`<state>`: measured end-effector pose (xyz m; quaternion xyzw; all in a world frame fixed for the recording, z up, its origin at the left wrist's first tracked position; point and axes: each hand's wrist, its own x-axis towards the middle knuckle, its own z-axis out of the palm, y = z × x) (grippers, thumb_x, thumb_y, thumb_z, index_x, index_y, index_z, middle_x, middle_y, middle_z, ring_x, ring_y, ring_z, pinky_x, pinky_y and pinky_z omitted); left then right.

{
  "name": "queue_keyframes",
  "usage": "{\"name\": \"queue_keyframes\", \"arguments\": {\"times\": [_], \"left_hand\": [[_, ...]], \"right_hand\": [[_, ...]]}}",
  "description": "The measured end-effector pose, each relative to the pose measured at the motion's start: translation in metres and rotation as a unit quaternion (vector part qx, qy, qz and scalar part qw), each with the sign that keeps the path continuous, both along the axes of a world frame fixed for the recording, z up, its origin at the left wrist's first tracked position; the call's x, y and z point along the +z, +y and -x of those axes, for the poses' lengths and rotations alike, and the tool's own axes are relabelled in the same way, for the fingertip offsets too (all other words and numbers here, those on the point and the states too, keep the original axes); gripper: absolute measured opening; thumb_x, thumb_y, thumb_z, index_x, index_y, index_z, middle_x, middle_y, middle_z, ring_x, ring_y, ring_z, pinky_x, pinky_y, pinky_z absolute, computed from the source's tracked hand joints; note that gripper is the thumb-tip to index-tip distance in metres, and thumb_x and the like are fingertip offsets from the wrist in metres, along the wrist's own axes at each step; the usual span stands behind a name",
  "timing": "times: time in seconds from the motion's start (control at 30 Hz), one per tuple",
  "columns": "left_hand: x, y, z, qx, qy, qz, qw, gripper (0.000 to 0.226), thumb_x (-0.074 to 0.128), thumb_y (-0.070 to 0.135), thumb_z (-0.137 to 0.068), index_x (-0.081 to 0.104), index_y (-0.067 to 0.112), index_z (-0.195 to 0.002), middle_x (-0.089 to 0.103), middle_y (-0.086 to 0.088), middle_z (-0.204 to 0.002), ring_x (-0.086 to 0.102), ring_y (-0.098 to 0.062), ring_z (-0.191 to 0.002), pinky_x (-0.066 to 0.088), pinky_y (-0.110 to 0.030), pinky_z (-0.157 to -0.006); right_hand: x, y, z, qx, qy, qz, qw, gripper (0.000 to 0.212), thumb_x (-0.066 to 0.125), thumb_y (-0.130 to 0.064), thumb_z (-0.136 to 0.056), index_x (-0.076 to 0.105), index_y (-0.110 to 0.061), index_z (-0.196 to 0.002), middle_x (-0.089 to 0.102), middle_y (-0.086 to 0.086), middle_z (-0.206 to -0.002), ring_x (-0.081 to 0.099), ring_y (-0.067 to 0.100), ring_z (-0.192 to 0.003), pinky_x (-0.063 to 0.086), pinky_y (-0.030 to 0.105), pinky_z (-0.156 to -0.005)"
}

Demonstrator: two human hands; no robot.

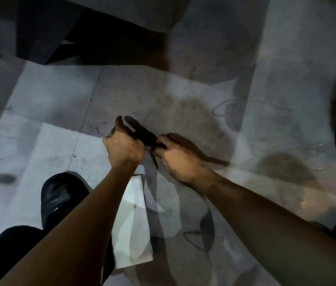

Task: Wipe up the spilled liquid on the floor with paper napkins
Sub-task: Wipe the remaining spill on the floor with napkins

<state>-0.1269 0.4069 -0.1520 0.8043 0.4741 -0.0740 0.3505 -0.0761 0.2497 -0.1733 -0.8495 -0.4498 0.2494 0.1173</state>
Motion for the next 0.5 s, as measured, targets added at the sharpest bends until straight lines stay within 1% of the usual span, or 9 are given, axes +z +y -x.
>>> {"name": "queue_keyframes", "arguments": {"times": [0.07,0.1,0.13,0.17,0.23,0.3,0.37,0.43,0.5], "left_hand": [[-0.001,0.005,0.002,0.001,-0.004,0.015,1.0,0.067,0.064,0.014,-0.09,0.038,0.021,-0.151,0.062,-0.01,-0.133,0.055,-0.035,-0.127,0.046,-0.042,-0.109],[-0.002,0.008,0.003,0.003,-0.008,0.031,0.999,0.068,0.064,0.013,-0.089,0.038,0.022,-0.151,0.061,-0.009,-0.133,0.055,-0.035,-0.126,0.047,-0.044,-0.111],[-0.002,0.01,0.003,0.008,-0.009,0.049,0.999,0.069,0.064,0.012,-0.089,0.037,0.023,-0.152,0.06,-0.009,-0.133,0.054,-0.034,-0.126,0.047,-0.047,-0.111],[-0.002,0.012,0.004,0.016,-0.012,0.066,0.998,0.071,0.064,0.009,-0.089,0.036,0.025,-0.153,0.059,-0.009,-0.134,0.054,-0.034,-0.127,0.047,-0.049,-0.111],[0.0,0.013,0.005,0.031,-0.023,0.094,0.995,0.074,0.062,0.005,-0.089,0.034,0.027,-0.154,0.059,-0.007,-0.134,0.054,-0.032,-0.127,0.048,-0.049,-0.11],[0.003,0.012,0.005,0.037,-0.036,0.09,0.995,0.074,0.062,0.003,-0.09,0.033,0.025,-0.155,0.062,-0.006,-0.132,0.059,-0.029,-0.124,0.051,-0.047,-0.108],[0.006,0.01,0.006,0.045,-0.041,0.065,0.996,0.073,0.06,0.003,-0.092,0.032,0.021,-0.156,0.064,-0.009,-0.133,0.062,-0.028,-0.121,0.051,-0.043,-0.108],[0.01,0.006,0.004,0.04,-0.041,0.042,0.998,0.07,0.059,0.008,-0.093,0.032,0.02,-0.157,0.063,-0.012,-0.137,0.061,-0.03,-0.125,0.048,-0.04,-0.111],[0.009,-0.001,-0.001,0.034,-0.041,0.041,0.998,0.07,0.058,0.007,-0.092,0.034,0.021,-0.156,0.052,-0.015,-0.147,0.052,-0.031,-0.133,0.04,-0.037,-0.117]], "right_hand": [[-0.008,-0.026,-0.023,-0.034,-0.071,0.041,0.996,0.035,0.042,-0.045,-0.094,0.067,-0.037,-0.117,0.059,-0.002,-0.126,0.056,0.024,-0.118,0.047,0.039,-0.097],[-0.01,-0.029,-0.039,-0.1,-0.096,0.054,0.989,0.029,0.048,-0.048,-0.091,0.068,-0.039,-0.11,0.063,-0.002,-0.119,0.06,0.026,-0.111,0.05,0.043,-0.094],[-0.011,-0.027,-0.055,-0.161,-0.13,0.042,0.977,0.029,0.049,-0.048,-0.09,0.068,-0.04,-0.111,0.064,0.002,-0.118,0.061,0.029,-0.11,0.052,0.045,-0.095],[-0.008,-0.015,-0.067,-0.196,-0.131,0.029,0.971,0.033,0.048,-0.04,-0.092,0.068,-0.037,-0.118,0.062,0.007,-0.122,0.059,0.032,-0.112,0.051,0.047,-0.097],[-0.003,0.02,-0.083,-0.211,-0.126,0.009,0.969,0.037,0.048,-0.019,-0.093,0.066,-0.023,-0.125,0.058,0.013,-0.126,0.057,0.036,-0.114,0.05,0.047,-0.096],[0.009,0.059,-0.082,-0.183,-0.107,-0.001,0.977,0.029,0.05,-0.019,-0.094,0.067,-0.025,-0.117,0.062,0.008,-0.118,0.06,0.032,-0.107,0.051,0.046,-0.09],[0.023,0.078,-0.064,-0.156,-0.034,-0.003,0.987,0.022,0.045,-0.04,-0.095,0.065,-0.034,-0.102,0.065,-0.002,-0.104,0.063,0.022,-0.096,0.053,0.043,-0.085],[0.024,0.055,-0.035,-0.088,0.01,-0.003,0.996,0.04,0.035,-0.056,-0.092,0.067,-0.036,-0.104,0.064,-0.004,-0.111,0.061,0.019,-0.102,0.052,0.04,-0.091],[0.018,0.0,-0.003,-0.056,0.04,-0.026,0.997,0.036,0.044,-0.046,-0.099,0.072,-0.029,-0.115,0.063,0.003,-0.124,0.058,0.025,-0.114,0.049,0.041,-0.098]]}}
